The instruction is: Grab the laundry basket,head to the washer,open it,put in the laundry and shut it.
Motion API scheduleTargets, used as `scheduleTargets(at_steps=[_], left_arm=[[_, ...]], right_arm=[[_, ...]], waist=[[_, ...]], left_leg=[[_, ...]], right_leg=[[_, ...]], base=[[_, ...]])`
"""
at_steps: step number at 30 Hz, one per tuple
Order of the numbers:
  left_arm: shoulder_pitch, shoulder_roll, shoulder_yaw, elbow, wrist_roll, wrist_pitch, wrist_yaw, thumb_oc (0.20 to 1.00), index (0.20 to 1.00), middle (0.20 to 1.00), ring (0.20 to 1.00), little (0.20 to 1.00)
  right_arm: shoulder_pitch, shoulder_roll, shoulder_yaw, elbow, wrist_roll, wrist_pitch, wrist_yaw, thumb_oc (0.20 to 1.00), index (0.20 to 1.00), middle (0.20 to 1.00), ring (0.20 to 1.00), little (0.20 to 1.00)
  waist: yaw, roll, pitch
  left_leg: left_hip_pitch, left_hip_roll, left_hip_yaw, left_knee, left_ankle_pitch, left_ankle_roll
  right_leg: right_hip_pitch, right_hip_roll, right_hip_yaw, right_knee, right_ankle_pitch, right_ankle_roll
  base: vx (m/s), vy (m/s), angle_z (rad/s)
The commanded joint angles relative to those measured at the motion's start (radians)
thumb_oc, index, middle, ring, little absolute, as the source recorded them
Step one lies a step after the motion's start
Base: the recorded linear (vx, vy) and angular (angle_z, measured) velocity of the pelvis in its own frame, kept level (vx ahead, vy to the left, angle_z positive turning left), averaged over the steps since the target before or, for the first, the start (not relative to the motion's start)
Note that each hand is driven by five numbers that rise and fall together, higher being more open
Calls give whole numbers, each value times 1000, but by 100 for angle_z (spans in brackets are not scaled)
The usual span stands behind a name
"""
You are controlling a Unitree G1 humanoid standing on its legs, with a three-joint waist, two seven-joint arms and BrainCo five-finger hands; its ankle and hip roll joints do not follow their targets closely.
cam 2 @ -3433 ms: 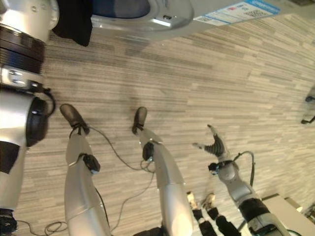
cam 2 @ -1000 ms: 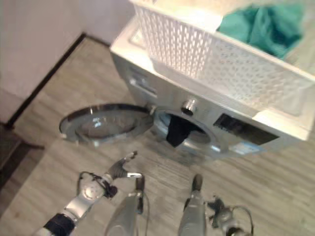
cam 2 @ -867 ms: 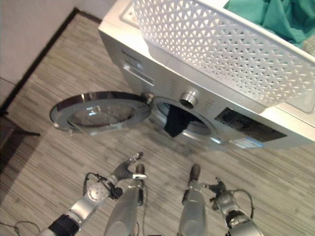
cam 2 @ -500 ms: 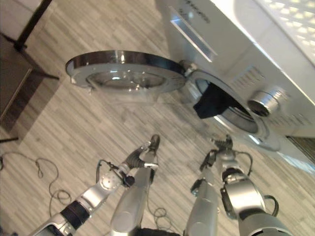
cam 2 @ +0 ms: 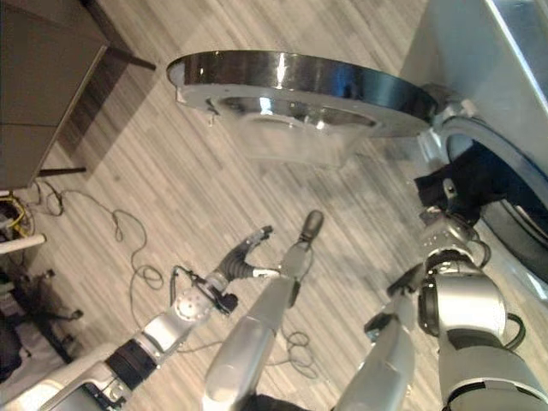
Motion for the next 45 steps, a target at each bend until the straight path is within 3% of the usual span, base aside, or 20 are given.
scheduleTargets(at_steps=[1, 8, 9, 10, 11, 16, 18, 19, 20, 22, 23, 27, 34, 35, 36, 37, 39, 43, 44, 45], left_arm=[[6, 5, -16, -77, -45, -58, 10, 1000, 1000, 1000, 1000, 1000], [-13, 5, -9, -125, -68, -63, -1, 1000, 1000, 1000, 1000, 1000], [-18, 6, -7, -141, -72, -65, -8, 1000, 1000, 1000, 1000, 1000], [-19, 7, -6, -143, -72, -64, -9, 1000, 1000, 1000, 1000, 1000], [-16, 9, -5, -156, -73, -65, -18, 1000, 1000, 1000, 1000, 1000], [-19, 12, -6, -169, -78, -68, -22, 1000, 1000, 1000, 1000, 1000], [-24, 13, -14, -169, -79, -68, -24, 1000, 1000, 1000, 1000, 1000], [-32, 13, -21, -166, -80, -69, -23, 1000, 1000, 1000, 1000, 1000], [-33, 13, -20, -166, -80, -69, -23, 1000, 1000, 1000, 1000, 1000], [-38, 15, -25, -162, -75, -69, -22, 1000, 1000, 1000, 1000, 1000], [-37, 15, -28, -162, -73, -68, -24, 1000, 1000, 1000, 1000, 1000], [-37, 19, -24, -159, -66, -66, -20, 1000, 1000, 1000, 1000, 1000], [-57, 13, -37, -143, -63, -49, -11, 1000, 1000, 1000, 1000, 1000], [-66, 11, -42, -143, -63, -48, -11, 1000, 1000, 1000, 1000, 1000], [-78, 11, -51, -143, -72, -49, -14, 1000, 1000, 1000, 1000, 1000], [-85, 11, -56, -143, -80, -51, -17, 1000, 1000, 1000, 1000, 1000], [-98, 12, -66, -143, -90, -55, -18, 1000, 1000, 1000, 1000, 1000], [-101, 20, -71, -157, -94, -63, -20, 1000, 1000, 1000, 1000, 1000], [-98, 24, -71, -160, -93, -63, -21, 1000, 1000, 1000, 1000, 1000], [-95, 26, -69, -162, -92, -65, -21, 1000, 1000, 1000, 1000, 1000]], right_arm=[[4, -124, 44, 13, 35, -22, 11, 1000, 1000, 1000, 1000, 1000], [-55, -129, 42, 22, 177, -34, 99, 1000, 1000, 1000, 1000, 1000], [-81, -131, 25, 17, 246, -50, 120, 711, 711, 711, 711, 711], [-82, -132, 26, 18, 252, -52, 123, 592, 592, 592, 592, 592], [-110, -136, 22, 10, 293, -66, 140, 542, 542, 542, 542, 542], [-174, -135, 36, -16, 343, -99, 161, 570, 570, 570, 570, 570], [-195, -129, 46, -25, 358, -109, 169, 539, 539, 539, 539, 539], [-218, -116, 58, -29, 370, -116, 178, 470, 470, 470, 470, 470], [-220, -116, 60, -29, 370, -116, 178, 457, 457, 457, 457, 457], [-233, -105, 69, -33, 371, -118, 186, 253, 253, 253, 253, 253], [-235, -100, 73, -35, 374, -117, 190, 200, 200, 200, 200, 200], [-248, -71, 82, -47, 408, -126, 208, 200, 200, 200, 200, 200], [-206, 40, 80, -43, 459, -134, 204, 200, 200, 200, 200, 200], [-199, 62, 86, -45, 458, -134, 203, 388, 388, 388, 388, 388], [-188, 93, 100, -46, 446, -129, 205, 686, 686, 686, 686, 686], [-183, 108, 102, -48, 441, -126, 205, 849, 849, 849, 849, 849], [-181, 119, 101, -42, 428, -113, 207, 1000, 1000, 1000, 1000, 1000], [-209, 81, 93, -14, 420, -94, 207, 1000, 1000, 1000, 1000, 1000], [-224, 55, 94, -8, 419, -91, 208, 947, 947, 947, 947, 947], [-232, 33, 95, -6, 417, -91, 206, 802, 802, 802, 802, 802]], waist=[[3, 115, 9], [20, 130, 9], [29, 138, 9], [29, 138, 9], [39, 145, 9], [61, 154, 9], [71, 155, 9], [80, 159, 9], [79, 159, 9], [84, 160, 9], [85, 161, 9], [85, 149, 9], [63, 88, 9], [61, 78, 9], [58, 65, 9], [56, 60, 9], [54, 60, 9], [64, 67, 9], [67, 70, 9], [70, 72, 9]], left_leg=[[9, 9, 88, -16, -98, 16], [-26, 17, 80, -39, -81, 12], [-36, 18, 76, -44, -76, 10], [-38, 18, 75, -44, -75, 9], [-46, 20, 74, -49, -71, 8], [-64, 25, 73, -61, -63, 2], [-70, 29, 73, -66, -59, 1], [-76, 30, 72, -69, -56, -1], [-78, 30, 71, -69, -56, -1], [-80, 35, 69, -70, -54, -2], [-80, 36, 70, -69, -53, -2], [-69, 41, 74, -64, -60, -3], [4, 62, 89, -42, -90, -4], [17, 66, 89, -38, -95, -4], [31, 67, 88, -29, -102, -4], [39, 69, 86, -24, -107, -4], [45, 67, 78, -15, -114, -5], [39, 55, 72, -6, -118, -5], [35, 52, 70, -6, -118, -5], [34, 50, 70, -6, -117, -5]], right_leg=[[-76, 14, 52, 99, -79, -1], [-136, 19, 52, 131, -103, -7], [-151, 16, 49, 144, -113, -8], [-155, 16, 48, 147, -114, -8], [-166, 13, 43, 157, -121, -7], [-194, 8, 23, 180, -135, -1], [-203, 6, 12, 190, -140, 1], [-212, 4, 3, 201, -146, 3], [-214, 4, 3, 203, -147, 3], [-218, 2, -2, 210, -152, 4], [-218, 1, -3, 213, -154, 3], [-202, 6, -6, 211, -155, 0], [-109, 31, -16, 149, -123, -3], [-92, 35, -17, 134, -117, -3], [-65, 41, -21, 116, -112, -4], [-49, 43, -25, 106, -109, -5], [-27, 44, -33, 96, -107, -7], [-20, 38, -44, 98, -112, -8], [-19, 37, -48, 98, -114, -8], [-19, 36, -49, 98, -116, -8]], base=[[4, 9, 4], [2, -31, -2], [5, -43, 0], [11, -65, 2], [0, 0, 0], [8, -27, 8], [16, -41, 2], [17, -31, 0], [29, -59, 3], [19, -43, 7], [15, -14, 10], [11, -8, 4], [20, 0, -6], [13, -36, -10], [9, -51, -10], [-1, -44, -13], [4, -25, -7], [8, -32, 0], [0, 0, 0], [10, -11, 4]])
